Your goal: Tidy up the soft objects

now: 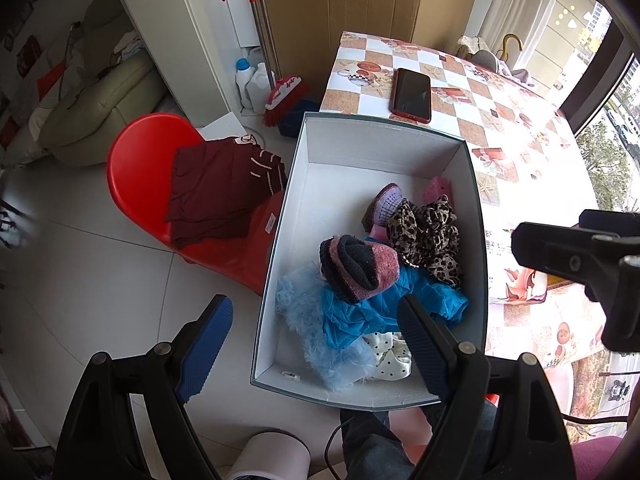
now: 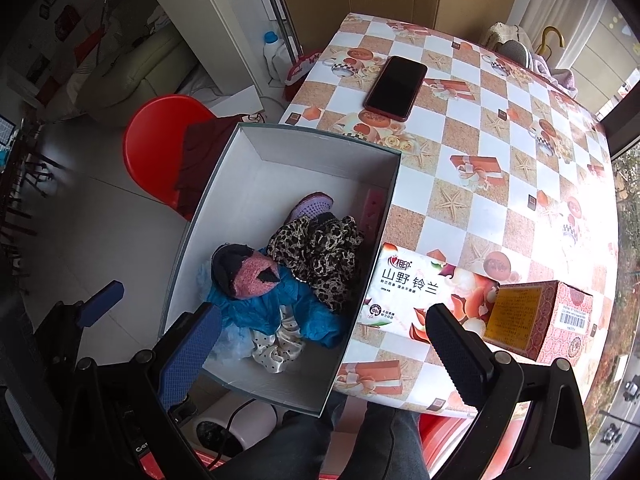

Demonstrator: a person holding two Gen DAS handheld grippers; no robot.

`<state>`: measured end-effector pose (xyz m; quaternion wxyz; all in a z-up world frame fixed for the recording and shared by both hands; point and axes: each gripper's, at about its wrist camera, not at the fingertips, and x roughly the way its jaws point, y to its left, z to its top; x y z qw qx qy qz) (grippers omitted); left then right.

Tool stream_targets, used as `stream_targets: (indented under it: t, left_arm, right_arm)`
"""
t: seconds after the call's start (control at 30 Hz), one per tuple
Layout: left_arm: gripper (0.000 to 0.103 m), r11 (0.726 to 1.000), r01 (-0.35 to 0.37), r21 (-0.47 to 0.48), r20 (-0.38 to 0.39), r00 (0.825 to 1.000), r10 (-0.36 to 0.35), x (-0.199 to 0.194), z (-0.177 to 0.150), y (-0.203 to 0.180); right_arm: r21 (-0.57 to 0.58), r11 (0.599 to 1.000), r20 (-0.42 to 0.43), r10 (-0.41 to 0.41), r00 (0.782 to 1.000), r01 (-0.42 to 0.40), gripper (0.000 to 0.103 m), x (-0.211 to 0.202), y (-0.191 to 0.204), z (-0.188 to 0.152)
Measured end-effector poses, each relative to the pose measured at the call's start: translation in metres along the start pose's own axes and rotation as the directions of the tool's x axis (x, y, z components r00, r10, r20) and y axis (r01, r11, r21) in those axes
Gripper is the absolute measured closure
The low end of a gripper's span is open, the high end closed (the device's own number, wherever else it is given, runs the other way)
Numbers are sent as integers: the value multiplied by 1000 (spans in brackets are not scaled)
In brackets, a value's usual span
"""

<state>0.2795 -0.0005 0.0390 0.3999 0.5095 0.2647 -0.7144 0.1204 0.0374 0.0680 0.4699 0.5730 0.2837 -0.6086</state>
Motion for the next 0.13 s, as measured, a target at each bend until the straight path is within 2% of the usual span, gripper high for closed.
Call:
stream_targets:
  t: [0.13]
  left_arm:
    - [16, 999, 53, 3, 39, 998, -53, -3, -5, 5]
  right_arm:
    - [13, 1000, -5, -15, 1000, 15, 0, 0, 2, -5]
